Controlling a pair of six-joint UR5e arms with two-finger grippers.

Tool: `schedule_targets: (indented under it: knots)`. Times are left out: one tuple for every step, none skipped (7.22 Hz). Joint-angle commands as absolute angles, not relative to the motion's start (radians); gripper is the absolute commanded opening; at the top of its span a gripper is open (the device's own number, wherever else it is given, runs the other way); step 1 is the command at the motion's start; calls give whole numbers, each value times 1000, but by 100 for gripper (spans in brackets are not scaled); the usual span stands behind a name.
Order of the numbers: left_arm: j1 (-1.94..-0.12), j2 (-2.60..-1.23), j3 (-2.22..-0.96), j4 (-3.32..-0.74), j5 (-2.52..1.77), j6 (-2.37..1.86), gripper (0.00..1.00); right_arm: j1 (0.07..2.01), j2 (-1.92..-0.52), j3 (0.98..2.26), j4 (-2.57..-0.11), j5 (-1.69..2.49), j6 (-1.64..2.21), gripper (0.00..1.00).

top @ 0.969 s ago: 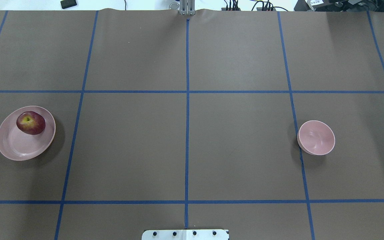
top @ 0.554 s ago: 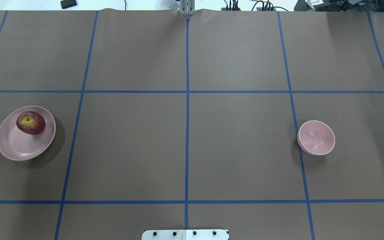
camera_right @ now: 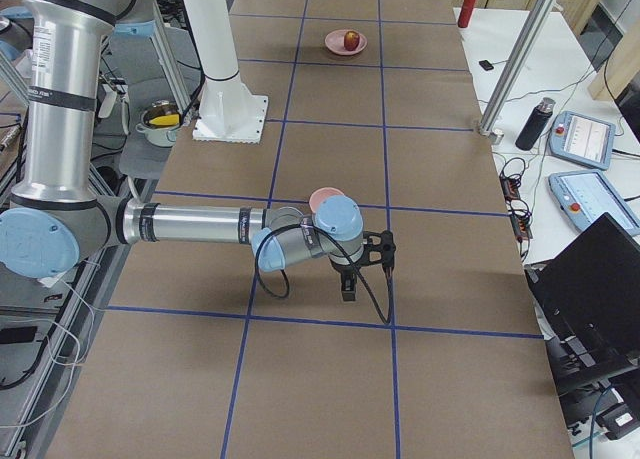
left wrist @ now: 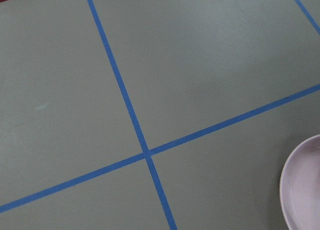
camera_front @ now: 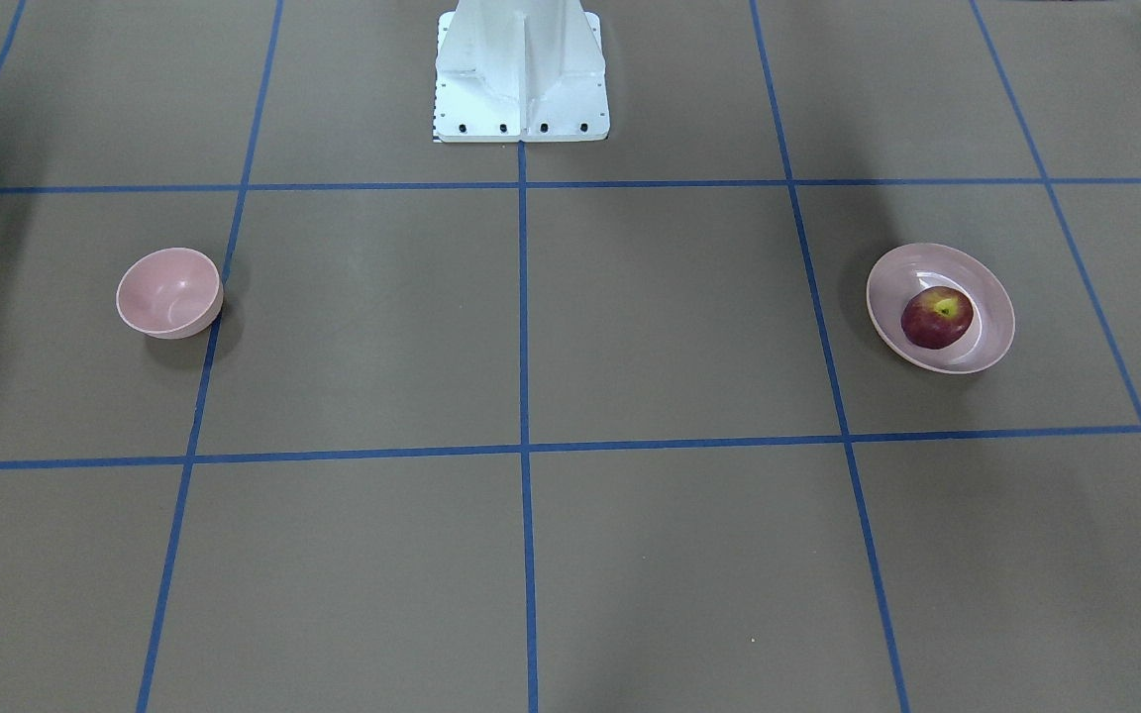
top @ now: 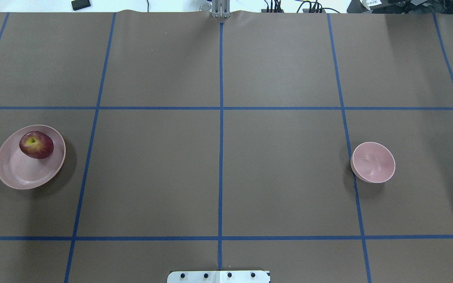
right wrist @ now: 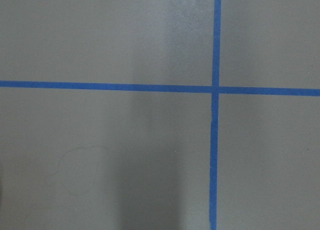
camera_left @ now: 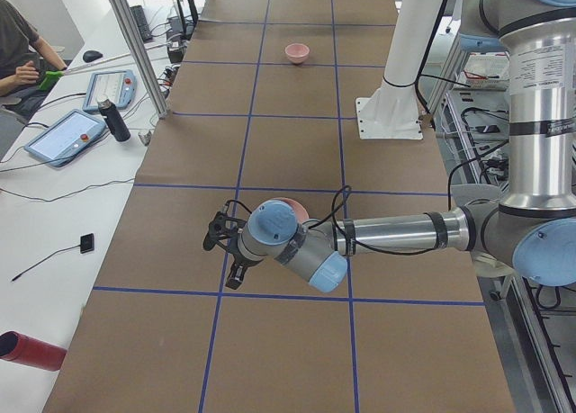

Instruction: Move apple from plate to bowl

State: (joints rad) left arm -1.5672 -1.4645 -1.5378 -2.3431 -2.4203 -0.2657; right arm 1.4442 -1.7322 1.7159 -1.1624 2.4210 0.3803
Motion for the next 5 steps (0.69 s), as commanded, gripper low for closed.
schedule_targets:
  knots:
    - [-1568,-1432,-1531,-2367,-2428,-310,98,1329,-1730,1726,-1028,2413,596,100]
    - [-1566,-1425,-1531,-2400,-2425,-386,98,1257,-1729,1742,-976,2404,730,100]
    - [-1566,-1425,-1526,-2417,-2425,-394,98,1173,-1729,1776,-953,2354,835,100]
    - [-1566,-1425,-1526,-2418,-2418,-394,98,1076,-1720,1801,-953,2267,929,100]
    - [-1566,-1431,-1526,-2416,-2418,-396,98,1016,-1710,1799,-951,2231,955,100]
